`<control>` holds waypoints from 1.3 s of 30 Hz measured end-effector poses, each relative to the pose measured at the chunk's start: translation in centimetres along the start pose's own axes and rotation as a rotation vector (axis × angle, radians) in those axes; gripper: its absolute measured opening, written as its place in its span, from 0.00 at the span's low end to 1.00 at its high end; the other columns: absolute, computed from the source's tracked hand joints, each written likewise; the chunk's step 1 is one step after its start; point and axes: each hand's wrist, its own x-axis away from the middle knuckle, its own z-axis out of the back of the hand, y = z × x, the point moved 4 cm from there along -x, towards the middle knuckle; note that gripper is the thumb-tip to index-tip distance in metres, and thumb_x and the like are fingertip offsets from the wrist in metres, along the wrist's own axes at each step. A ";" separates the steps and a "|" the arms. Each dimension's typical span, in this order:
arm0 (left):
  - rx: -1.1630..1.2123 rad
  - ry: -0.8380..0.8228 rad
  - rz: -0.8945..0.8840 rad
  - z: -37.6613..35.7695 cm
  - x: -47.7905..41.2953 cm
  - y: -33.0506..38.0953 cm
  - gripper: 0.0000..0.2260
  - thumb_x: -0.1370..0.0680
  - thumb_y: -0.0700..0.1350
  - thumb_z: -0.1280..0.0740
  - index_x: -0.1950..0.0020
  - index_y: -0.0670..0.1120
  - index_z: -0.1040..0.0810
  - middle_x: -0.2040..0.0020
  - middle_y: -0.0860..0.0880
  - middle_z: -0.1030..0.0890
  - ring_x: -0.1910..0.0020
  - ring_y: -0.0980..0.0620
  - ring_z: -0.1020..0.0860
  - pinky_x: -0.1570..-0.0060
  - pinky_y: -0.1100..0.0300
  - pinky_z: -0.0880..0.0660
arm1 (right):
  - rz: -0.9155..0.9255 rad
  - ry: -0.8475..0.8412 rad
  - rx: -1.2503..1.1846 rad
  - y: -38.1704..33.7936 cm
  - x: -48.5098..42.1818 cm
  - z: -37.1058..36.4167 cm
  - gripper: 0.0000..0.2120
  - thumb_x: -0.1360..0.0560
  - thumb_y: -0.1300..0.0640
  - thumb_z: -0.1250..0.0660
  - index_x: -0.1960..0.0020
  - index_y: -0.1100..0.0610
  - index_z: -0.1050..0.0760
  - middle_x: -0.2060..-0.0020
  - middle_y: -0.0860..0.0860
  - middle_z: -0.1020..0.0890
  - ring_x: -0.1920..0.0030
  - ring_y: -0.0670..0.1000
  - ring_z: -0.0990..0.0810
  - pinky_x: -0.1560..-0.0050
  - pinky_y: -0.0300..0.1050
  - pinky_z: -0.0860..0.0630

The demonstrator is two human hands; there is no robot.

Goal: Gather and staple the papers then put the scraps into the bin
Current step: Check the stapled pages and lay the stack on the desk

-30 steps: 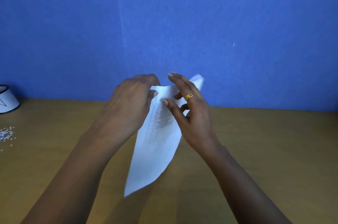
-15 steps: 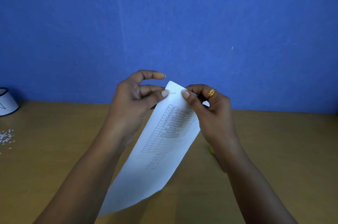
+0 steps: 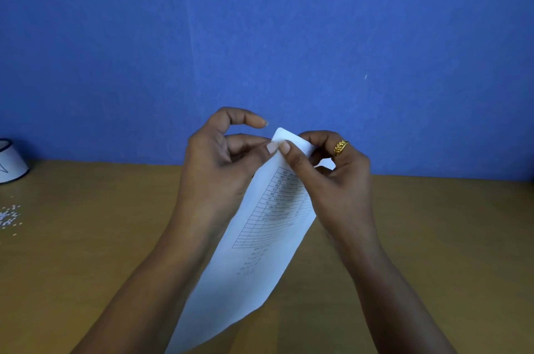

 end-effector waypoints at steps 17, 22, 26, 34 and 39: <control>0.109 -0.012 0.005 0.0 0.1 0.0 0.09 0.28 0.34 0.32 0.58 0.47 0.28 0.69 0.51 0.16 0.72 0.56 0.20 0.69 0.65 0.23 | 0.045 0.004 0.031 -0.2 0.3 -0.4 0.05 0.34 0.50 0.29 0.62 0.45 0.25 0.67 0.40 0.25 0.65 0.41 0.27 0.67 0.30 0.32; 0.125 -0.010 0.005 -0.1 0.1 0.0 0.09 0.28 0.33 0.33 0.58 0.46 0.28 0.70 0.50 0.16 0.72 0.56 0.19 0.70 0.65 0.23 | 0.030 0.006 0.030 -0.1 0.3 -0.1 0.06 0.29 0.55 0.30 0.61 0.46 0.25 0.65 0.43 0.24 0.69 0.40 0.29 0.69 0.28 0.33; 0.110 0.000 0.005 -0.1 0.1 -0.1 0.10 0.28 0.33 0.33 0.59 0.46 0.28 0.70 0.50 0.16 0.72 0.55 0.19 0.69 0.65 0.23 | 0.024 0.012 0.013 0.1 0.3 -0.1 0.03 0.29 0.53 0.32 0.61 0.46 0.24 0.65 0.43 0.23 0.70 0.40 0.29 0.69 0.27 0.34; 0.065 0.228 -0.089 0.3 0.5 -0.8 0.11 0.28 0.34 0.31 0.59 0.48 0.29 0.69 0.49 0.16 0.67 0.47 0.23 0.61 0.51 0.25 | 0.119 0.093 0.055 -0.2 1.2 -0.7 0.12 0.30 0.58 0.27 0.50 0.50 0.26 0.50 0.46 0.21 0.54 0.42 0.20 0.62 0.29 0.25; 0.148 0.198 -0.067 -0.8 0.9 -1.2 0.07 0.25 0.35 0.35 0.54 0.47 0.26 0.71 0.50 0.17 0.67 0.55 0.19 0.64 0.63 0.23 | 0.144 0.030 0.064 0.2 1.6 -1.6 0.12 0.28 0.54 0.32 0.47 0.56 0.21 0.51 0.45 0.18 0.49 0.38 0.20 0.54 0.27 0.25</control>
